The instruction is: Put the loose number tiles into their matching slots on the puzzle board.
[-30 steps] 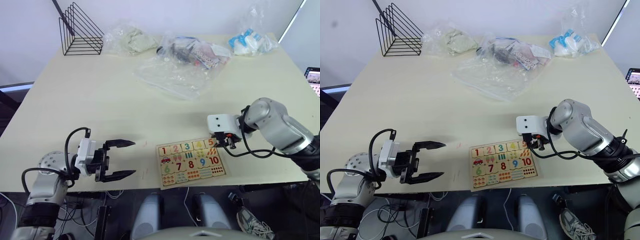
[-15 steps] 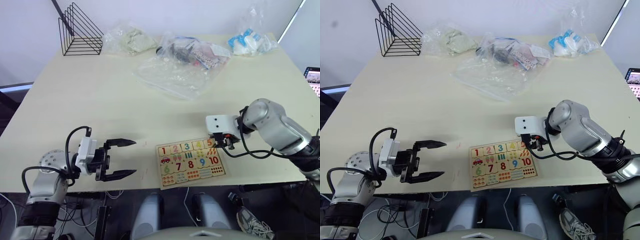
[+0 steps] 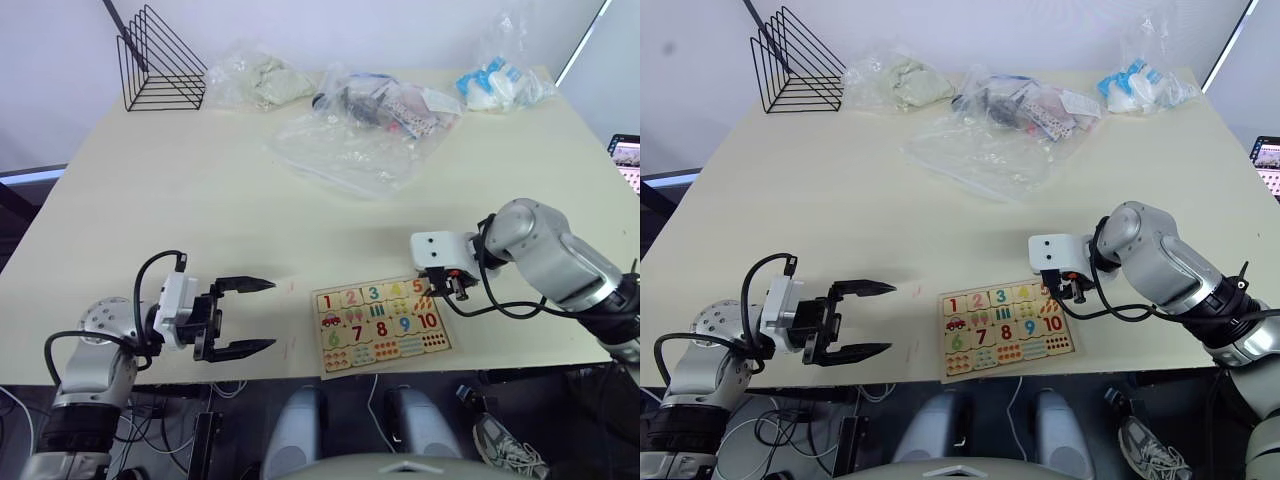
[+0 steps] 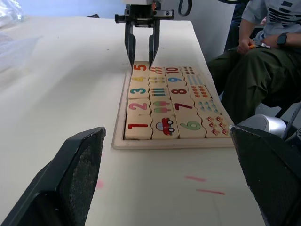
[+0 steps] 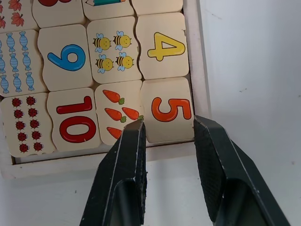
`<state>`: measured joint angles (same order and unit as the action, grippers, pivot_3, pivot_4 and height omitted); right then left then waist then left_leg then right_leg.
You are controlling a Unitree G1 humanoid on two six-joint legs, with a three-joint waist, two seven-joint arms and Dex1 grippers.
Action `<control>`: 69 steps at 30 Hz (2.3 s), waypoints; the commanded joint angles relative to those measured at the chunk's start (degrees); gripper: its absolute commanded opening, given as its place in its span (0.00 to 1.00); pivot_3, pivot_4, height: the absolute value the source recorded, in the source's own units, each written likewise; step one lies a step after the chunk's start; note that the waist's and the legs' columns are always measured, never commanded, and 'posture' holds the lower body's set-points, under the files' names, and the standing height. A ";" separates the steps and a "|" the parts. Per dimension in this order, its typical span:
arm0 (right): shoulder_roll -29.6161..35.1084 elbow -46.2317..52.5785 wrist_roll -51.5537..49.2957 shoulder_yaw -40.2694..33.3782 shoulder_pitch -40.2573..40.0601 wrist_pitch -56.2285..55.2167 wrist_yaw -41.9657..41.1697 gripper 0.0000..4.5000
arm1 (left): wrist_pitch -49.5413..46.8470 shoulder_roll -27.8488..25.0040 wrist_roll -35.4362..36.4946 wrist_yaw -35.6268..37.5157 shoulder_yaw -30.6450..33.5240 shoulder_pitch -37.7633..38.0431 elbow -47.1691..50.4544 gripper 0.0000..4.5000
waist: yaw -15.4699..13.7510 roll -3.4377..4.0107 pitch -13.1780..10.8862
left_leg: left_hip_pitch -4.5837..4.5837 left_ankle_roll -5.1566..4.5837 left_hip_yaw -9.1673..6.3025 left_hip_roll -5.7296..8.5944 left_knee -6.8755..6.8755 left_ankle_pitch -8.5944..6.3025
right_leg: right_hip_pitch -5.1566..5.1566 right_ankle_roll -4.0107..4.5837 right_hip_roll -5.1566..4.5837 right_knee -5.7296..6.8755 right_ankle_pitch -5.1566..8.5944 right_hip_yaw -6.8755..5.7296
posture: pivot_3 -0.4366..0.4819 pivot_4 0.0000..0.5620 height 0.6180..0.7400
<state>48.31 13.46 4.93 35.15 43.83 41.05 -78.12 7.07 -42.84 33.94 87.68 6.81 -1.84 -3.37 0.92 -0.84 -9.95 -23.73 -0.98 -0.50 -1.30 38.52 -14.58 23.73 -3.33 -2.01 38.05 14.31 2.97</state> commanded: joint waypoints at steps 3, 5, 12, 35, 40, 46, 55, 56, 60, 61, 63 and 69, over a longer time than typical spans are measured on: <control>-0.03 0.65 0.33 -0.79 -0.29 -0.68 0.16 0.20 | -0.50 -0.65 0.53 -0.14 1.88 0.00 1.75 1.00 | 0.00 0.00 0.00 | 0.00 0.00 0.00 0.00 0.00 0.00 | 0.00 0.00 0.00 0.00 0.00 0.00 | 0.48 0.27 1.00; -0.07 0.54 0.36 -0.80 -0.22 -0.82 0.08 0.20 | -0.53 -0.65 0.50 -0.10 1.88 -0.10 1.68 1.00 | 0.00 0.00 0.00 | 0.00 0.00 0.01 0.00 0.01 0.00 | 0.00 0.00 0.00 0.00 0.00 0.00 | 0.48 0.27 1.00; 0.35 0.40 0.44 -0.84 -0.36 -2.42 -0.60 0.49 | -0.78 -0.59 0.46 -0.37 1.74 -0.31 1.91 1.00 | 0.00 0.00 0.00 | 0.00 0.00 0.02 0.00 0.01 0.00 | 0.00 0.00 0.00 0.00 0.00 -0.01 | 0.48 0.27 1.00; 1.61 -1.05 -8.49 -14.21 -5.94 -3.37 2.24 0.72 | -1.40 -0.43 -0.04 -0.67 1.26 -1.70 1.85 1.00 | -0.11 0.00 0.00 | -0.02 0.00 0.03 0.01 0.02 0.00 | -0.02 0.00 0.00 -0.01 0.00 -0.03 | 0.48 0.27 1.00; -0.78 -1.88 -12.85 -20.43 -10.26 -5.84 5.71 0.14 | -1.71 -0.49 -0.27 -0.46 1.05 -2.65 1.43 1.00 | -0.02 0.00 0.00 | -0.01 0.00 0.04 0.01 0.02 0.00 | -0.03 0.00 0.00 0.00 0.00 -0.02 | 0.48 0.27 1.00; -4.27 -3.01 -18.03 -27.15 -17.72 -9.25 9.52 0.01 | -2.04 -0.71 -0.28 -0.25 1.27 -2.51 1.65 1.00 | -0.15 -0.02 0.01 | -0.01 0.00 0.05 0.01 0.02 0.00 | -0.06 0.00 0.01 0.00 0.00 -0.03 | 0.48 0.27 1.00; -9.32 -5.34 -22.55 -30.50 -24.45 -17.78 11.54 0.01 | -2.51 -0.95 -0.34 -0.05 1.31 -3.01 1.42 1.00 | -0.03 -0.02 0.01 | 0.03 0.00 0.07 0.01 0.04 0.00 | -0.10 -0.01 0.03 0.02 0.00 -0.02 | 0.48 0.27 1.00; -9.73 -6.23 -22.26 -30.18 -25.08 -19.18 11.53 0.01 | -2.60 -1.01 -0.34 0.01 1.33 -3.05 1.36 1.00 | -0.04 -0.02 0.01 | 0.03 0.00 0.08 0.01 0.04 0.00 | -0.10 -0.01 0.03 0.02 0.00 -0.02 | 0.48 0.27 1.00; -10.63 -9.62 -20.54 -28.95 -26.62 -23.35 11.87 0.01 | -2.73 -1.07 -0.43 0.11 1.43 -3.01 1.25 1.00 | -0.05 -0.03 0.01 | 0.02 0.00 0.10 0.02 0.06 0.00 | -0.12 -0.01 0.03 0.02 0.00 -0.02 | 0.48 0.27 1.00; -10.76 -10.74 -19.90 -28.63 -26.88 -24.08 12.20 0.01 | -2.74 -1.04 -0.46 0.04 1.43 -3.02 1.24 1.00 | -0.06 -0.03 0.01 | 0.02 0.00 0.09 0.01 0.06 0.00 | -0.12 -0.01 0.03 0.02 0.00 -0.02 | 0.48 0.27 1.00; -10.77 -12.34 -18.93 -27.95 -27.41 -25.55 12.45 0.01 | -2.73 -1.00 -0.47 -0.07 1.47 -2.94 1.33 1.00 | -0.07 -0.03 0.01 | 0.03 0.00 0.11 0.02 0.07 0.00 | -0.12 -0.01 0.03 0.02 -0.01 -0.02 | 0.48 0.27 1.00; -10.64 -14.78 -17.47 -26.71 -29.04 -28.59 12.69 0.01 | -2.50 -0.92 -0.57 -0.26 1.65 -2.25 1.36 1.00 | -0.06 -0.06 0.04 | 0.07 0.00 0.09 0.01 0.08 0.00 | -0.17 -0.01 0.05 0.03 0.00 -0.03 | 0.48 0.27 1.00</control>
<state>37.64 -0.35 -13.69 7.65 16.03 12.94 -65.69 4.25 -43.11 33.13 87.31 6.78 -4.29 -2.85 0.85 -0.90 -9.90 -23.66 -0.98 -0.41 -1.29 38.60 -14.57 23.55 -3.34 -1.96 38.08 14.30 2.94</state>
